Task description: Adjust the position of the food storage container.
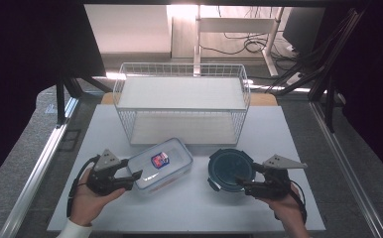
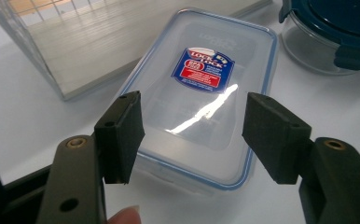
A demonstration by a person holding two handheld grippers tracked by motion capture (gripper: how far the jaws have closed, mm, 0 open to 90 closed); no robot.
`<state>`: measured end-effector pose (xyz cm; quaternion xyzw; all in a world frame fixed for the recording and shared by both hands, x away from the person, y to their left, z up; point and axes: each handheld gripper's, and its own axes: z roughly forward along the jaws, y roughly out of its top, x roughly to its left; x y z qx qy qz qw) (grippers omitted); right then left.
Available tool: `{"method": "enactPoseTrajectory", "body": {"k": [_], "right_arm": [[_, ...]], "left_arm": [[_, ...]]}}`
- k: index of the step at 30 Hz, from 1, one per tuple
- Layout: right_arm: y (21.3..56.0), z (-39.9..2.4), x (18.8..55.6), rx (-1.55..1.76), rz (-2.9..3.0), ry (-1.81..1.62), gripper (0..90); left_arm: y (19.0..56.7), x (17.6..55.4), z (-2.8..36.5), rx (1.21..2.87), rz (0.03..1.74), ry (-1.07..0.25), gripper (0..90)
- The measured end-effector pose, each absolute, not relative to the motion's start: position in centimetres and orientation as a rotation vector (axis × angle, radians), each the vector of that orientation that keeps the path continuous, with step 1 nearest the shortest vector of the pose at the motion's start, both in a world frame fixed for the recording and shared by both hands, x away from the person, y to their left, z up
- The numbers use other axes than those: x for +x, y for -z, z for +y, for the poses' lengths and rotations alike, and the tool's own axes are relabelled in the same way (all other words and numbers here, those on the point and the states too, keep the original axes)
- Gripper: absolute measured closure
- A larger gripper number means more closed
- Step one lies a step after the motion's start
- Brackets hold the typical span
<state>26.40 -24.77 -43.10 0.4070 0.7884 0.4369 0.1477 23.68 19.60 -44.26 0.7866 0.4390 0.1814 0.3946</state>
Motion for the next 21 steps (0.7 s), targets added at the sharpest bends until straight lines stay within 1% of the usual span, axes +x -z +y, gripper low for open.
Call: {"method": "enactPoseTrajectory", "body": {"k": [5, 7, 8, 9, 12, 17, 21], "right_arm": [[43.1, -24.2, 26.5, 1.144, 2.288, -1.258, 21.7], [43.1, -24.2, 26.7, 1.143, 2.289, -1.254, 21.9], [43.1, -24.2, 26.7, 1.149, 2.288, -1.254, 21.9], [43.1, -24.2, 26.8, 1.154, 2.287, -1.252, 22.0], [43.1, -24.2, 26.8, 1.147, 2.285, -1.251, 22.0], [42.9, -24.1, 26.7, 1.137, 2.284, -1.25, 22.1], [43.0, -24.1, 26.7, 1.135, 2.286, -1.245, 21.9]], "left_arm": [[43.3, 25.4, 19.7, 1.985, 1.104, -0.443, 39.5], [43.0, 26.2, 19.6, 1.984, 1.095, -0.428, 41.7], [42.8, 26.7, 19.4, 1.984, 1.087, -0.409, 45.0], [42.7, 27.3, 19.3, 1.989, 1.079, -0.396, 50.8], [42.5, 28.9, 18.6, 2.018, 1.064, -0.401, 62.5], [42.5, 31.1, 18.1, 2.057, 1.058, -0.377, 75.4], [43.2, 33.1, 17.7, 2.104, 1.066, -0.344, 83.5]]}}
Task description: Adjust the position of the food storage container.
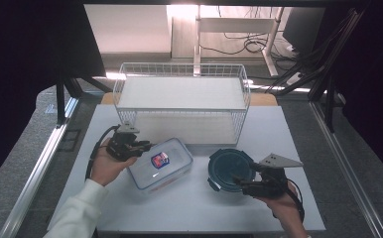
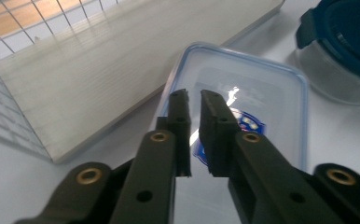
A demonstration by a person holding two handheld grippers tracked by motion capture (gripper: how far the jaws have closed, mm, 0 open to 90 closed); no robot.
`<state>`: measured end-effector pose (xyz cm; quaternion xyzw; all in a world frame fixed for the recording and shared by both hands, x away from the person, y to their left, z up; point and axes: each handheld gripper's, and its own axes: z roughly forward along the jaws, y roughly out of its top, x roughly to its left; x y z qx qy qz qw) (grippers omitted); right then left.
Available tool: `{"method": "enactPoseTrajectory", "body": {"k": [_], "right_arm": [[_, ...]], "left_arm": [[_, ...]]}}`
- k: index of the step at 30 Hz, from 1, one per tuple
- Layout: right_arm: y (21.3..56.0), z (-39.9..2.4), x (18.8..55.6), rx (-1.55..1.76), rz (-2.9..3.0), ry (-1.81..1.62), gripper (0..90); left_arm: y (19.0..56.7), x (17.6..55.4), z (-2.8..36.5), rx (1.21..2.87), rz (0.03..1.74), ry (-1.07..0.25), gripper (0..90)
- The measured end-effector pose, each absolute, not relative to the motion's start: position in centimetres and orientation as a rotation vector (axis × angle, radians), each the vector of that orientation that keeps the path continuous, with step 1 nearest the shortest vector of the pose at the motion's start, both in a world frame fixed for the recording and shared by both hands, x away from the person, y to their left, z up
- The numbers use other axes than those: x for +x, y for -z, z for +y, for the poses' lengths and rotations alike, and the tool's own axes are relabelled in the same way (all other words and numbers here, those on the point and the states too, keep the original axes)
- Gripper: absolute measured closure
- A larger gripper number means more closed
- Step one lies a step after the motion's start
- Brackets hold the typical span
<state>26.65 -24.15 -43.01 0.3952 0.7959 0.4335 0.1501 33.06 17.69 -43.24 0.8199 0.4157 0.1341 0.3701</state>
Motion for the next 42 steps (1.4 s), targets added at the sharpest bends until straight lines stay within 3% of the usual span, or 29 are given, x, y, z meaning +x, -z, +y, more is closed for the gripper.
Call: {"method": "enactPoseTrajectory", "body": {"k": [7, 25, 42], "right_arm": [[43.0, -24.4, 26.7, 1.138, 2.246, -1.245, 22.2], [43.0, -24.6, 26.8, 1.147, 2.205, -1.245, 22.6], [43.0, -24.6, 26.8, 1.144, 2.204, -1.239, 22.7]], "left_arm": [[44.9, 35.8, 17.0, 2.176, 1.069, -0.366, 89.5], [46.7, 38.8, 13.9, 2.35, 0.993, -0.495, 89.9], [47.3, 39.4, 13.4, 2.4, 0.964, -0.417, 90.0]]}}
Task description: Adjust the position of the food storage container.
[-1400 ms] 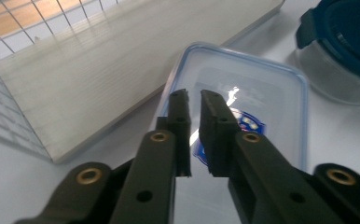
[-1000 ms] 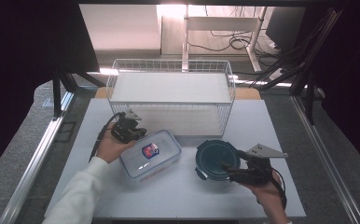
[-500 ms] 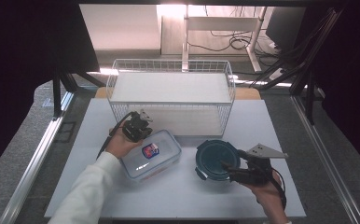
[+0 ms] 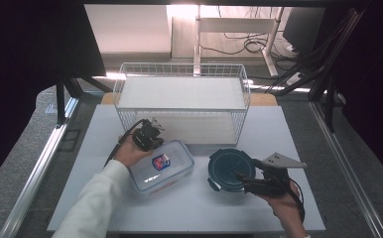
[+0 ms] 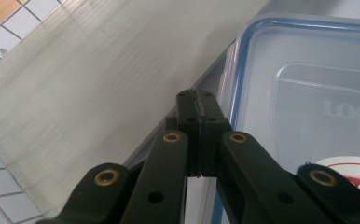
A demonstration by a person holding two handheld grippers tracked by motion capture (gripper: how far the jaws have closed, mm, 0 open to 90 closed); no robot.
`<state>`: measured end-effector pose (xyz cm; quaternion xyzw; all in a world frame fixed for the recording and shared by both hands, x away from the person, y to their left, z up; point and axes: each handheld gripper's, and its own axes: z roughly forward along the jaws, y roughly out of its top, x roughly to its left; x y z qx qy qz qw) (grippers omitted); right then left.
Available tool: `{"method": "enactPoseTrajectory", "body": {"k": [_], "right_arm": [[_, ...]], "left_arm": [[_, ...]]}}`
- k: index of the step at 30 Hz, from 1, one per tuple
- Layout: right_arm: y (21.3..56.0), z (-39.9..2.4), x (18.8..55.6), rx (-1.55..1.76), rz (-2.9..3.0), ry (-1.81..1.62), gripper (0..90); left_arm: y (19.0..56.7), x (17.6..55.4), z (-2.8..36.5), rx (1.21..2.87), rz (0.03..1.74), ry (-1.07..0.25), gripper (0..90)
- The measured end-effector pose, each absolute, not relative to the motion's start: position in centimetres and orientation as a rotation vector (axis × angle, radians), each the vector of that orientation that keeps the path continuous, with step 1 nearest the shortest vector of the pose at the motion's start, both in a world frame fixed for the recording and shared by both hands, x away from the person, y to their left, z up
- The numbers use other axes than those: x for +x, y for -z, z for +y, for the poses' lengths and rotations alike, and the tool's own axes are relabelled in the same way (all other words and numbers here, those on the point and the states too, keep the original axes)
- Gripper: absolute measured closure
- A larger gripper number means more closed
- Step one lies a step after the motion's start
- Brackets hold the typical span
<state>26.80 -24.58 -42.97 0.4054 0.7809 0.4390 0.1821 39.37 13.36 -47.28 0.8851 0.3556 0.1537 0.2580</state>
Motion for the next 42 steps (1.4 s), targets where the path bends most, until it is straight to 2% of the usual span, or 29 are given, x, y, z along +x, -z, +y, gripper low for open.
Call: {"method": "enactPoseTrajectory", "body": {"k": [17, 42], "right_arm": [[42.9, -24.7, 26.7, 1.153, 2.204, -1.238, 22.7], [42.9, -24.5, 26.6, 1.151, 2.216, -1.236, 22.9]], "left_arm": [[46.8, 36.6, 10.7, 2.499, 0.771, -0.347, 90.0], [46.7, 34.0, 9.0, 2.54, 0.637, -0.256, 90.0]]}}
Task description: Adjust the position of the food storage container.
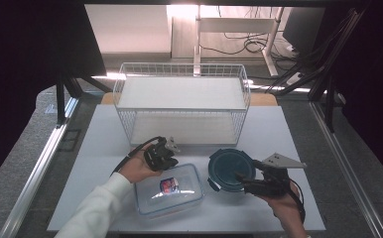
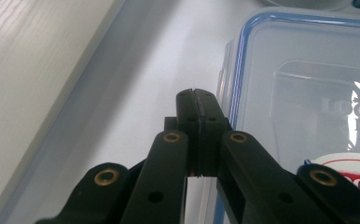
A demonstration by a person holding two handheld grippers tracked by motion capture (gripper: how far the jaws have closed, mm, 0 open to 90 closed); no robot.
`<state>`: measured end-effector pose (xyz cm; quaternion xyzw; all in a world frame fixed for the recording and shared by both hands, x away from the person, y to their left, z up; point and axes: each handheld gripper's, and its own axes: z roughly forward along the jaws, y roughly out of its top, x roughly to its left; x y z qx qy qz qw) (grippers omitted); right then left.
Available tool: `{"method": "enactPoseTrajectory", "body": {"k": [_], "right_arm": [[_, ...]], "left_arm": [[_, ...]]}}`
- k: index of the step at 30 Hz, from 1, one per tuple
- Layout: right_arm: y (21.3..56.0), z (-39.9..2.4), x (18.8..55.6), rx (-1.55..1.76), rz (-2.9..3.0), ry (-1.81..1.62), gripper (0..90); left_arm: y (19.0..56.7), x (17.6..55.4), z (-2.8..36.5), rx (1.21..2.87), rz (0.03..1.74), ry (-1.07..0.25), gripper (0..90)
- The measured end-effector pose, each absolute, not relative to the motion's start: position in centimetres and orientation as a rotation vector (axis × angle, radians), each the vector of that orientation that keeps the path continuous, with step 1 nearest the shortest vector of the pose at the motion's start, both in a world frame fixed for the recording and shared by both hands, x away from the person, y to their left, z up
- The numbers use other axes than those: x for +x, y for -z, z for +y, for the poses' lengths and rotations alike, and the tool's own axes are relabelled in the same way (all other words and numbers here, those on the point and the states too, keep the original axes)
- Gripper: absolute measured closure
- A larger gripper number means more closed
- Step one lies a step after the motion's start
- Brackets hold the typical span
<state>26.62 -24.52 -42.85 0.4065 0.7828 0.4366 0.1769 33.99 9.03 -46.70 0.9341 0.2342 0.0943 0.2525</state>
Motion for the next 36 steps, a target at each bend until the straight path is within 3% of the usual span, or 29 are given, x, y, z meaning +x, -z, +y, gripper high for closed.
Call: {"method": "enactPoseTrajectory", "body": {"k": [26, 36], "right_arm": [[43.3, -23.7, 26.5, 1.129, 2.268, -1.223, 23.9], [43.5, -24.0, 26.1, 1.13, 2.292, -1.231, 27.3]], "left_arm": [[46.9, 32.3, 7.9, 2.51, 0.584, -0.205, 90.0], [44.3, 29.6, 12.7, 2.277, 0.761, -0.277, 90.0]]}}
